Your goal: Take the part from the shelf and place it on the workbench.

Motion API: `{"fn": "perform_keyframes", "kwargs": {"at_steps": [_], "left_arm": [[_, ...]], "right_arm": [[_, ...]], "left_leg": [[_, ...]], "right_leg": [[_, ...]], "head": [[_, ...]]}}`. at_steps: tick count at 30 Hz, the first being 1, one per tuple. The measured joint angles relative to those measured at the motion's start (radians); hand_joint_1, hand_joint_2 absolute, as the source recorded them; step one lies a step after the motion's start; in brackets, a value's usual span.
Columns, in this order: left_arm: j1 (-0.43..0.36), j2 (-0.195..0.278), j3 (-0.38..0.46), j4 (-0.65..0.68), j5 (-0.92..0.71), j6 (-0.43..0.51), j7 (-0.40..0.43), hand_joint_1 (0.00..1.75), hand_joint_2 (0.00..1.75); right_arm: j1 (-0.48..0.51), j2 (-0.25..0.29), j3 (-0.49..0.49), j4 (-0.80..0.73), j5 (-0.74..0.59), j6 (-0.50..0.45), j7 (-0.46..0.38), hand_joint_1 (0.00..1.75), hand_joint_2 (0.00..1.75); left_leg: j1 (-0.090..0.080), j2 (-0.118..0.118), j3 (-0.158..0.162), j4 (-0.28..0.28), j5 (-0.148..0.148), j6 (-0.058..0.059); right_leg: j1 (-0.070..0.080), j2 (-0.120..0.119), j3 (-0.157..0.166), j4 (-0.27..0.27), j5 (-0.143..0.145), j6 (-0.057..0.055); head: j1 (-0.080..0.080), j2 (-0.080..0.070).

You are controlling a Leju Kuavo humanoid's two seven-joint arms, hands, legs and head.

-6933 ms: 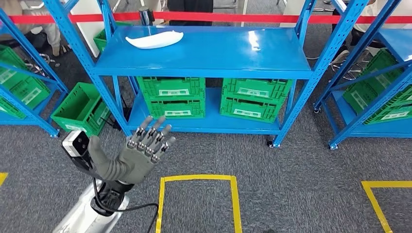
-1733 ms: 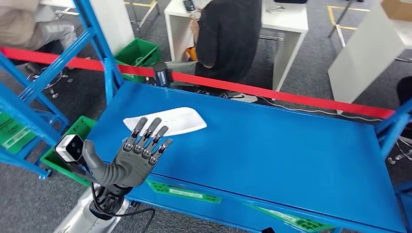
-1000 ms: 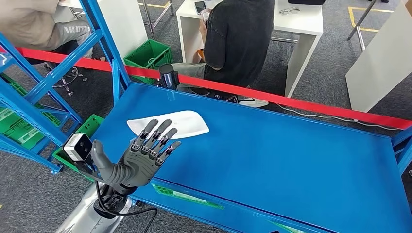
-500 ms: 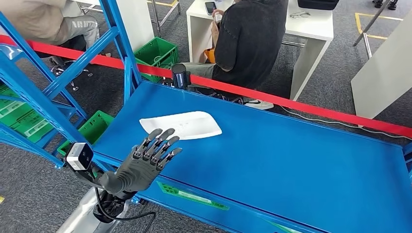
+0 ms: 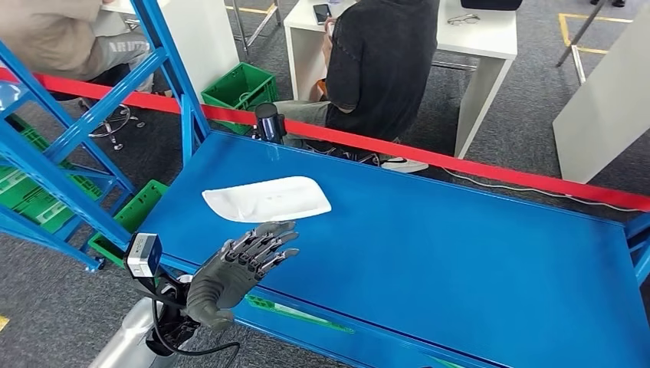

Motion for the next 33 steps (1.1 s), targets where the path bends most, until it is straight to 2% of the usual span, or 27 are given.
{"fn": "perform_keyframes", "kwargs": {"at_steps": [1, 2, 5, 7, 8, 10, 11, 12, 13, 14, 15, 16, 17, 18, 21, 22, 24, 26, 27, 28, 29, 31, 32, 33], "left_arm": [[0.0, 0.002, 0.0, -0.005, 0.006, -0.001, 0.004, 0.0, 1.75], [0.0, 0.004, 0.0, -0.01, 0.011, 0.0, 0.006, 0.0, 1.75], [0.001, 0.008, 0.0, -0.023, 0.017, 0.004, 0.008, 0.0, 1.75], [0.0, 0.01, 0.001, -0.031, 0.012, 0.011, 0.009, 0.0, 1.75], [0.001, 0.011, 0.001, -0.034, 0.006, 0.016, 0.01, 0.0, 1.75], [0.004, 0.012, 0.0, -0.036, -0.012, 0.026, 0.013, 0.0, 1.75], [0.008, 0.013, -0.001, -0.036, -0.019, 0.03, 0.014, 0.0, 1.75], [0.011, 0.014, -0.001, -0.036, -0.025, 0.033, 0.014, 0.0, 1.75], [0.013, 0.014, -0.002, -0.036, -0.029, 0.035, 0.014, 0.0, 1.75], [0.014, 0.015, -0.002, -0.037, -0.034, 0.037, 0.013, 0.0, 1.75], [0.014, 0.015, -0.002, -0.037, -0.041, 0.039, 0.01, 0.0, 1.75], [0.014, 0.015, -0.003, -0.038, -0.052, 0.044, 0.007, 0.0, 1.75], [0.014, 0.016, -0.003, -0.039, -0.07, 0.053, 0.002, 0.0, 1.75], [0.014, 0.016, -0.004, -0.04, -0.092, 0.065, -0.004, 0.0, 1.75], [0.016, 0.018, -0.005, -0.046, -0.15, 0.099, -0.019, 0.0, 1.75], [0.016, 0.02, -0.005, -0.049, -0.158, 0.104, -0.022, 0.0, 1.75], [0.017, 0.023, -0.005, -0.052, -0.165, 0.108, -0.025, 0.0, 1.75], [0.02, 0.025, -0.005, -0.053, -0.167, 0.11, -0.026, 0.0, 1.75], [0.022, 0.026, -0.005, -0.053, -0.167, 0.11, -0.026, 0.0, 1.75], [0.024, 0.028, -0.005, -0.053, -0.168, 0.11, -0.026, 0.0, 1.75], [0.025, 0.029, -0.005, -0.054, -0.171, 0.112, -0.027, 0.0, 1.75], [0.024, 0.031, -0.005, -0.057, -0.21, 0.138, -0.034, 0.0, 1.75], [0.024, 0.032, -0.004, -0.061, -0.255, 0.167, -0.041, 0.0, 1.75], [0.024, 0.033, -0.004, -0.065, -0.318, 0.207, -0.051, 0.0, 1.75]], "right_arm": [[0.001, 0.004, -0.001, 0.0, 0.0, 0.0, -0.001, 0.0, 0.0], [0.002, 0.009, -0.002, 0.0, 0.003, 0.001, -0.002, 0.0, 0.0], [0.008, 0.018, -0.001, 0.0, 0.015, 0.005, -0.004, 0.0, 0.0], [0.01, 0.021, -0.001, 0.0, 0.02, 0.008, -0.004, 0.0, 0.0], [0.01, 0.022, -0.001, 0.0, 0.019, 0.008, -0.004, 0.0, 0.0], [0.01, 0.024, -0.001, 0.0, 0.016, 0.009, -0.004, 0.0, 0.0], [0.012, 0.025, -0.001, 0.0, 0.015, 0.008, -0.004, 0.0, 0.0], [0.013, 0.026, -0.001, 0.0, 0.014, 0.008, -0.004, 0.0, 0.0], [0.015, 0.026, -0.001, 0.0, 0.013, 0.008, -0.004, 0.0, 0.0], [0.016, 0.026, -0.001, 0.0, 0.012, 0.008, -0.004, 0.0, 0.0], [0.016, 0.026, -0.001, 0.0, 0.012, 0.007, -0.004, 0.0, 0.0], [0.015, 0.026, -0.001, 0.0, 0.011, 0.007, -0.004, 0.0, 0.0], [0.015, 0.027, -0.001, 0.0, 0.011, 0.007, -0.004, 0.0, 0.0], [0.015, 0.027, -0.001, 0.0, 0.011, 0.007, -0.003, 0.0, 0.0], [0.019, 0.03, -0.001, 0.0, 0.01, 0.007, -0.001, 0.0, 0.0], [0.02, 0.03, -0.001, 0.0, 0.01, 0.006, -0.001, 0.0, 0.0], [0.02, 0.03, 0.0, 0.0, 0.009, 0.006, 0.0, 0.0, 0.0], [0.022, 0.03, 0.0, 0.0, 0.009, 0.006, 0.0, 0.0, 0.0], [0.022, 0.031, 0.0, 0.0, 0.009, 0.006, 0.0, 0.0, 0.0], [0.023, 0.031, 0.0, 0.0, 0.009, 0.006, 0.0, 0.0, 0.0], [0.023, 0.031, 0.0, 0.0, 0.009, 0.006, 0.0, 0.0, 0.0], [0.022, 0.033, 0.0, 0.0, 0.008, 0.004, 0.0, 0.0, 0.0], [0.022, 0.034, 0.0, 0.0, 0.007, 0.003, 0.0, 0.0, 0.0], [0.022, 0.035, 0.001, 0.0, 0.006, 0.002, 0.0, 0.0, 0.0]], "left_leg": [[-0.002, -0.003, 0.034, -0.067, 0.024, 0.007], [-0.005, -0.006, 0.056, -0.111, 0.036, 0.014], [-0.011, -0.003, 0.067, -0.139, 0.04, 0.026], [-0.007, -0.001, 0.074, -0.156, 0.052, 0.035], [-0.005, 0.0, 0.077, -0.164, 0.057, 0.039], [-0.006, 0.002, 0.076, -0.167, 0.06, 0.042], [-0.007, 0.002, 0.075, -0.166, 0.06, 0.042], [-0.008, 0.003, 0.074, -0.166, 0.06, 0.042], [-0.008, 0.003, 0.074, -0.165, 0.059, 0.041], [-0.007, 0.002, 0.074, -0.163, 0.058, 0.039], [-0.007, 0.002, 0.074, -0.158, 0.056, 0.036], [-0.01, 0.002, 0.072, -0.152, 0.051, 0.03], [-0.012, 0.002, 0.07, -0.146, 0.047, 0.025], [-0.014, 0.002, 0.068, -0.142, 0.044, 0.02], [-0.01, 0.002, 0.064, -0.134, 0.038, 0.01], [-0.008, 0.003, 0.056, -0.118, 0.025, 0.005], [-0.004, 0.005, 0.013, -0.024, -0.028, -0.007], [0.0, 0.008, -0.054, 0.115, -0.085, -0.015], [0.001, 0.009, -0.075, 0.156, -0.093, -0.016], [0.001, 0.01, -0.078, 0.158, -0.081, -0.015], [0.001, 0.01, -0.061, 0.117, -0.051, -0.012], [-0.002, 0.01, 0.009, -0.029, 0.016, 0.001], [-0.005, 0.01, 0.036, -0.087, 0.035, 0.008], [-0.008, 0.011, 0.052, -0.122, 0.041, 0.013]], "right_leg": [[0.003, 0.004, 0.0, 0.0, 0.0, 0.001], [0.005, 0.008, -0.001, 0.001, 0.001, 0.003], [0.005, 0.011, -0.004, -0.004, 0.005, 0.015], [0.006, 0.004, -0.016, 0.019, -0.009, 0.02], [0.007, -0.001, -0.036, 0.059, -0.03, 0.018], [0.006, -0.006, -0.098, 0.193, -0.088, 0.011], [0.005, -0.006, -0.127, 0.255, -0.109, 0.012], [0.005, -0.007, -0.14, 0.285, -0.117, 0.017], [0.004, -0.007, -0.133, 0.273, -0.107, 0.026], [0.002, -0.008, -0.105, 0.219, -0.085, 0.036], [0.0, -0.011, -0.064, 0.141, -0.057, 0.044], [0.0, -0.012, -0.028, 0.073, -0.035, 0.047], [0.0, -0.013, -0.002, 0.025, -0.022, 0.043], [0.001, -0.013, 0.009, 0.004, -0.017, 0.036], [0.001, -0.012, 0.01, 0.002, -0.014, 0.015], [-0.001, -0.012, 0.011, 0.001, -0.013, 0.009], [-0.004, -0.013, 0.013, -0.001, -0.013, 0.0], [-0.001, -0.013, 0.012, 0.0, -0.013, -0.004], [0.0, -0.013, 0.012, 0.0, -0.013, -0.005], [0.001, -0.013, 0.013, 0.0, -0.014, -0.005], [0.001, -0.011, 0.014, 0.0, -0.014, -0.005], [0.004, -0.009, 0.016, 0.0, -0.014, -0.004], [0.006, -0.008, 0.015, 0.0, -0.014, -0.003], [0.007, -0.008, 0.013, -0.001, -0.014, 0.0]], "head": [[0.0, 0.0], [0.0, 0.0], [0.0, 0.0], [0.002, 0.0], [0.003, 0.0], [0.004, 0.0], [0.004, 0.0], [0.004, 0.0], [0.004, 0.0], [0.004, 0.0], [0.004, 0.0], [0.004, 0.0], [0.004, 0.0], [0.003, 0.0], [0.002, 0.0], [0.001, 0.0], [0.0, 0.0], [0.0, 0.0], [0.0, 0.0], [0.0, 0.0], [-0.001, 0.0], [0.0, 0.0], [0.0, 0.0], [0.0, 0.0]]}}
